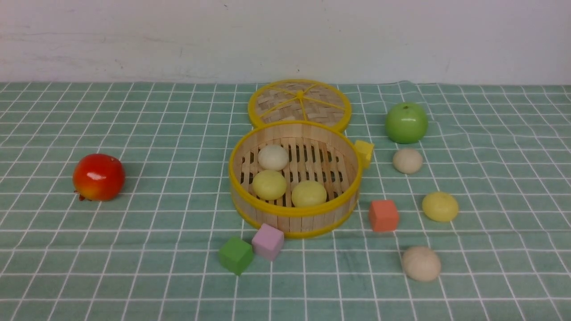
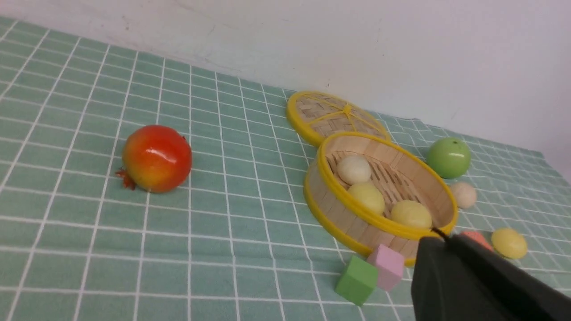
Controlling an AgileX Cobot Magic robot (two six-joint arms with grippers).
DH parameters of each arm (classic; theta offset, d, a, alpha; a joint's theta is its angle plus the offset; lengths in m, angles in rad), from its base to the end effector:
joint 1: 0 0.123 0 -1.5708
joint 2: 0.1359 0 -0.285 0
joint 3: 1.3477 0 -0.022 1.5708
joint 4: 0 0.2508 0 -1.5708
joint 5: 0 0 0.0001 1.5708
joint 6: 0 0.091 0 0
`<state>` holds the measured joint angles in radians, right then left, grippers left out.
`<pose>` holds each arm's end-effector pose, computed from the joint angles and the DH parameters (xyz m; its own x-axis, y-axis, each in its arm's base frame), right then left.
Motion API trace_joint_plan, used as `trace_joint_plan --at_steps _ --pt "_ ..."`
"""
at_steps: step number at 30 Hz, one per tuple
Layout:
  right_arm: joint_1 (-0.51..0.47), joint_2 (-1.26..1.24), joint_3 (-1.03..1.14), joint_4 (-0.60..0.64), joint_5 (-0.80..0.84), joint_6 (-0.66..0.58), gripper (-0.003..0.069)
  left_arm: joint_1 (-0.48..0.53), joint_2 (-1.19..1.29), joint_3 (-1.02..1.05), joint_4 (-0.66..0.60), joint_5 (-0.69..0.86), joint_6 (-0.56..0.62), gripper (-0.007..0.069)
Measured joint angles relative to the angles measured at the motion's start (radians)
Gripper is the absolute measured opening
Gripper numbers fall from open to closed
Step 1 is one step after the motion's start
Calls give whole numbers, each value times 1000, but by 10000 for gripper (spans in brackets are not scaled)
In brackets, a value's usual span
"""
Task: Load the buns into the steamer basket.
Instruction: Use the right arm to grab a steamed stuffed bun
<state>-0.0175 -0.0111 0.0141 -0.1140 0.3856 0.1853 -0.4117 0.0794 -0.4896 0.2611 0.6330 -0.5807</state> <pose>0.0521 -0.0048 0.1746 -0.2891 0.0845 -0.9536 0.0816 0.9946 0.0634 0.0246 0.0044 0.3121 -0.1941 -0.3037 -0.9328 0.2000 0.9186 -0.3407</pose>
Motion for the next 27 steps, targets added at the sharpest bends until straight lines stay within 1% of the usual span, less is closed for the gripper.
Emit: trace_joint_plan --at_steps 1,2,4,5,6,8,11,15,18,23,27 --pt "0 0 0 0 0 0 240 26 0 19 0 -22 11 -14" --pt "0 0 0 0 0 0 240 31 0 22 0 -26 13 -14" --pt "0 0 0 0 0 0 240 111 0 59 0 -60 25 -14" --pt "0 0 0 0 0 0 240 118 0 62 0 -62 25 -14" --pt "0 0 0 0 0 0 240 161 0 84 0 -72 33 -13" --pt "0 0 0 0 0 0 240 215 0 131 0 -81 36 -13" --pt "0 0 0 0 0 0 240 262 0 204 -7 -89 36 -10" --pt "0 0 0 0 0 0 240 294 -36 314 -27 -95 36 -7" --pt "0 0 0 0 0 0 240 314 -84 366 -31 -129 45 -3" --pt "0 0 0 0 0 0 240 340 -90 479 -33 -179 86 -3" --pt "0 0 0 0 0 0 240 347 -90 512 -34 -211 97 0"
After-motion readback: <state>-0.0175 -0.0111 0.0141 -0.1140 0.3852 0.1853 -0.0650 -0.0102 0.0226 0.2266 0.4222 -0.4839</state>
